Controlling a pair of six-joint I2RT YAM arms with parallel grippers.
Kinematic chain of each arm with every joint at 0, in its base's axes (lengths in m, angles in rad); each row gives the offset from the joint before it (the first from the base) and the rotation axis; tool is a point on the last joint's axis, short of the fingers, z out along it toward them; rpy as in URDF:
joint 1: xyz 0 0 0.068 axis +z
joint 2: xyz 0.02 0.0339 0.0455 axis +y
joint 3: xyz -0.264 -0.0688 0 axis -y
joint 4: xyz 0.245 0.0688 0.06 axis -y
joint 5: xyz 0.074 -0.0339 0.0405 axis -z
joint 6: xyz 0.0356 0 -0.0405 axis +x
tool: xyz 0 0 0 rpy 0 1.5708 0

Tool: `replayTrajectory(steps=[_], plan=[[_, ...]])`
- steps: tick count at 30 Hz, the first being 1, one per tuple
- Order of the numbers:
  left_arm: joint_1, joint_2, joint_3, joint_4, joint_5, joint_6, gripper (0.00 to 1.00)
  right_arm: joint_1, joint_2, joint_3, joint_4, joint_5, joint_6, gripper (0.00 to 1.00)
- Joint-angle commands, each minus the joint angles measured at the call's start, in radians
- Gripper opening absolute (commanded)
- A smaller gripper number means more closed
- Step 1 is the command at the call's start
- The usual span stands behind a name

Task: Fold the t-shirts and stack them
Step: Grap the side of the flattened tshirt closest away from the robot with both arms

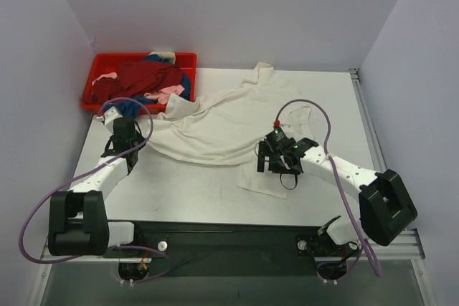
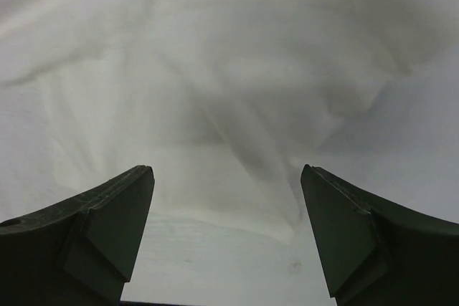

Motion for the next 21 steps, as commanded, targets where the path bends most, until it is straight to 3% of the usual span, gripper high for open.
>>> replayTrajectory(steps=[1,8,21], plan=[[0.008,-0.030,-0.012,0.074,0.032,0.006,0.00,0.039,-0.091,-0.118,-0.112,0.107,0.133,0.87],[0.008,-0.034,-0.019,0.081,0.051,0.003,0.00,0.070,-0.219,-0.230,-0.184,0.144,0.215,0.75],[0.008,-0.048,-0.027,0.075,0.043,0.004,0.00,0.077,-0.191,-0.307,-0.100,0.097,0.245,0.47]])
